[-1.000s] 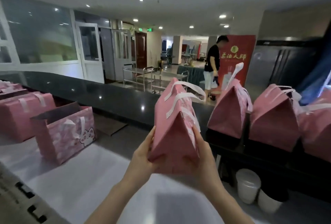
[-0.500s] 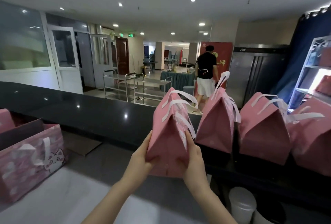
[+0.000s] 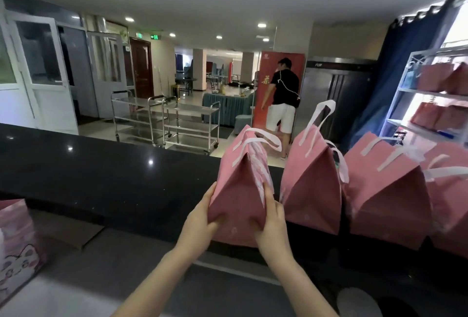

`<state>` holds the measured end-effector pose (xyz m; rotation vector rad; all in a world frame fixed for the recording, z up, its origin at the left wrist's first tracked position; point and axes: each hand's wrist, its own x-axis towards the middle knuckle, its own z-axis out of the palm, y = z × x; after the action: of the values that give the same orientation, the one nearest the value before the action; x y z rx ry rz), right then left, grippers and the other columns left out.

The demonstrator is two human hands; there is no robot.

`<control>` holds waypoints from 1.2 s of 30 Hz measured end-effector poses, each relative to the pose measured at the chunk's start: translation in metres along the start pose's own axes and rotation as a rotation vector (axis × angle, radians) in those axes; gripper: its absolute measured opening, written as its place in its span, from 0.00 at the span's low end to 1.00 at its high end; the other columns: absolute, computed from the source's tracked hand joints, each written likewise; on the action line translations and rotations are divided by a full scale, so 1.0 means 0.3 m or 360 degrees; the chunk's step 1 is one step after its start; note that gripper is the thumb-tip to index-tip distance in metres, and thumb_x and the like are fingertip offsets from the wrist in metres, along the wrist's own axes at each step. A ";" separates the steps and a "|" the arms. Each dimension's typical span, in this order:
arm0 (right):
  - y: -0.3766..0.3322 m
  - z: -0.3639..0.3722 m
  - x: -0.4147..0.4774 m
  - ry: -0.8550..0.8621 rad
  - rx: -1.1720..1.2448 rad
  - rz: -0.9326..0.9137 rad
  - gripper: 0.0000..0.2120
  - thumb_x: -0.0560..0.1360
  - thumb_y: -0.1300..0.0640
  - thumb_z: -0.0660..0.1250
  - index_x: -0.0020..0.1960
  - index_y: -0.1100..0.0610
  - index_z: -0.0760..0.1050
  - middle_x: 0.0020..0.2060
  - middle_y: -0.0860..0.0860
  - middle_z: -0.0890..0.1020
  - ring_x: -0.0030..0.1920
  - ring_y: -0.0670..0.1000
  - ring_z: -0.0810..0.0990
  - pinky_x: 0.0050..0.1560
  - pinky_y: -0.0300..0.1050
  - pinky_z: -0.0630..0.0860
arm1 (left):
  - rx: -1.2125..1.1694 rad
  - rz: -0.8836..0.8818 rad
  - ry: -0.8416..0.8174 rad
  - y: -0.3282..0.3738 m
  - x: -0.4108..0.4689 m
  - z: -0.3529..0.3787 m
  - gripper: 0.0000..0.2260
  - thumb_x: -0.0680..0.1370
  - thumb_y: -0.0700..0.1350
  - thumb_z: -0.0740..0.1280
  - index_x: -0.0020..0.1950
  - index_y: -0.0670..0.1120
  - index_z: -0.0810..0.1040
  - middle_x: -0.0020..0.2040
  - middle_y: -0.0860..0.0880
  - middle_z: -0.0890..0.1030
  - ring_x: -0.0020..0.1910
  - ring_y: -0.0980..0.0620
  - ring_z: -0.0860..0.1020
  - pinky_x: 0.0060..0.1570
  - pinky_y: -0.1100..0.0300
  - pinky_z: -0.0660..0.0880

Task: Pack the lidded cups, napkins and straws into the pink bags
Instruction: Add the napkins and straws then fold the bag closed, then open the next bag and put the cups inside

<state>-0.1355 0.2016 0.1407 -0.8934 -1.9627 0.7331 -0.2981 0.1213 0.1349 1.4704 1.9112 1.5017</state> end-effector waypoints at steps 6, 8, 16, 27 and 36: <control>0.013 0.081 0.119 0.0187 -0.0115 0.0100 0.46 0.73 0.67 0.67 0.71 0.30 0.45 0.58 0.46 0.65 0.57 0.42 0.65 0.60 0.37 0.65 | 0.0020 0.0100 -0.0147 -0.072 0.181 -0.018 0.40 0.71 0.36 0.66 0.77 0.61 0.55 0.65 0.53 0.76 0.62 0.54 0.76 0.61 0.50 0.75; 0.018 0.102 0.153 0.0234 -0.0177 0.0164 0.47 0.72 0.68 0.66 0.71 0.31 0.46 0.58 0.49 0.67 0.58 0.46 0.68 0.60 0.36 0.64 | 0.0038 0.0112 -0.0184 -0.095 0.229 -0.017 0.40 0.73 0.36 0.67 0.77 0.61 0.54 0.66 0.52 0.75 0.62 0.53 0.76 0.61 0.49 0.74; 0.002 0.142 0.185 0.0410 -0.0342 0.0333 0.43 0.72 0.67 0.67 0.77 0.42 0.49 0.70 0.56 0.64 0.72 0.51 0.56 0.66 0.35 0.56 | -0.0013 0.0207 -0.0335 -0.143 0.325 -0.020 0.38 0.75 0.43 0.69 0.78 0.60 0.51 0.68 0.52 0.73 0.63 0.52 0.75 0.62 0.50 0.73; -0.185 0.194 -0.093 0.0504 -0.0332 0.0076 0.31 0.75 0.59 0.69 0.73 0.45 0.62 0.63 0.45 0.68 0.63 0.43 0.68 0.63 0.38 0.64 | -0.0137 0.0043 -0.0065 -0.224 0.023 -0.265 0.25 0.76 0.47 0.70 0.72 0.58 0.68 0.56 0.56 0.79 0.54 0.61 0.78 0.57 0.60 0.76; -0.404 0.604 -0.308 -0.0286 -0.0002 -0.0129 0.14 0.75 0.57 0.69 0.60 0.49 0.75 0.59 0.44 0.70 0.62 0.42 0.70 0.59 0.34 0.64 | 0.0066 -0.0214 0.0396 -0.335 -0.467 -0.631 0.17 0.77 0.45 0.69 0.60 0.64 0.73 0.44 0.61 0.81 0.45 0.62 0.80 0.46 0.67 0.75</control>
<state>-0.2934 0.0289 0.1043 -0.7662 -2.1443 0.7883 -0.4294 -0.0917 0.0800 1.1898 2.1470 1.6559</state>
